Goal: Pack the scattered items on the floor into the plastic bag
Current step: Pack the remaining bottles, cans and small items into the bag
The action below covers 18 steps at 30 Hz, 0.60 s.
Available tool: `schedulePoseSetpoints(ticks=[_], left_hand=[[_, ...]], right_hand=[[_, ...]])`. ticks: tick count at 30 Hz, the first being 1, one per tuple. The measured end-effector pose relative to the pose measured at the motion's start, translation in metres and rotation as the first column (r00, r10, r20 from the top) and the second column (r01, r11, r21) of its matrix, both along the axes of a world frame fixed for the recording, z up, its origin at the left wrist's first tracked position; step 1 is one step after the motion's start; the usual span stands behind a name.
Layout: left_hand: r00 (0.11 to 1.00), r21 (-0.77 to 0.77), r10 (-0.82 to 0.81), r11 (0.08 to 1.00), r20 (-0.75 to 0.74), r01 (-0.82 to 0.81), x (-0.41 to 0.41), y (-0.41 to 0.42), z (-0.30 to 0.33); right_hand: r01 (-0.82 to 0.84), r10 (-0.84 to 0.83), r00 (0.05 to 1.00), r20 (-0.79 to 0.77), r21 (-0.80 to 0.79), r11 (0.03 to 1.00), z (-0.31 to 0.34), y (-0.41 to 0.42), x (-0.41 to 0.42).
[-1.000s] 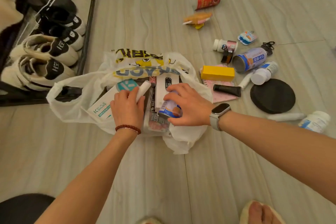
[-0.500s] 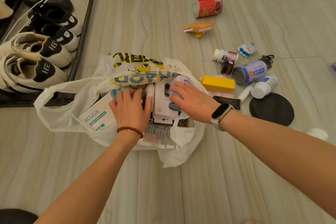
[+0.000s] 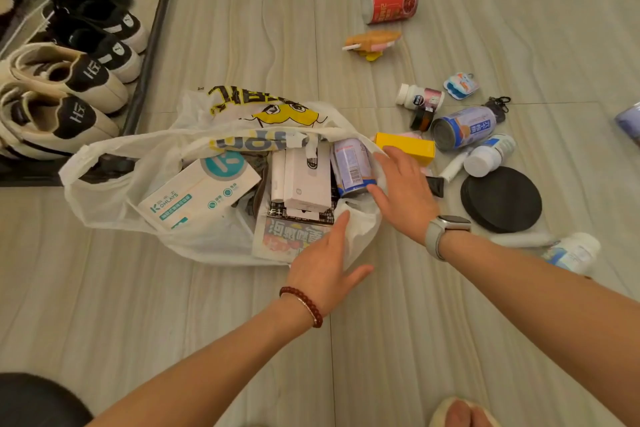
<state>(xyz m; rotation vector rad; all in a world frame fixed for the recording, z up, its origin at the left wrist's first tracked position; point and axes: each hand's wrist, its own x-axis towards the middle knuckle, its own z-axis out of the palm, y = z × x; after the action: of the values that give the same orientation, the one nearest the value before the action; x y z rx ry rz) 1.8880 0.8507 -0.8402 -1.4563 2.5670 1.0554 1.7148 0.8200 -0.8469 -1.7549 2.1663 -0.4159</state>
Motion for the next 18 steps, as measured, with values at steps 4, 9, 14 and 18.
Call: schedulePoseSetpoints(ticks=[4, 9, 14, 18], left_hand=[[0.998, -0.039, 0.007, 0.999, -0.069, -0.01, -0.004, -0.006, 0.001], [0.935, -0.237, 0.069, 0.958, -0.349, -0.159, 0.01, -0.014, 0.006], [0.792, -0.36, 0.159, 0.826, -0.59, -0.434, 0.021, -0.028, 0.029], [0.866, -0.46, 0.05, 0.831, -0.498, -0.313, 0.015, -0.022, 0.034]], right_hand=[[0.275, -0.339, 0.866, 0.368, 0.215, 0.937, 0.0, -0.011, -0.001], [0.36, -0.329, 0.856, 0.4, -0.003, 0.933, 0.023, -0.013, 0.001], [0.282, -0.108, 0.908, 0.405, -0.398, 0.873, 0.071, 0.003, 0.01], [0.247, -0.122, 0.937, 0.328, -0.374, 0.894, 0.072, 0.022, 0.001]])
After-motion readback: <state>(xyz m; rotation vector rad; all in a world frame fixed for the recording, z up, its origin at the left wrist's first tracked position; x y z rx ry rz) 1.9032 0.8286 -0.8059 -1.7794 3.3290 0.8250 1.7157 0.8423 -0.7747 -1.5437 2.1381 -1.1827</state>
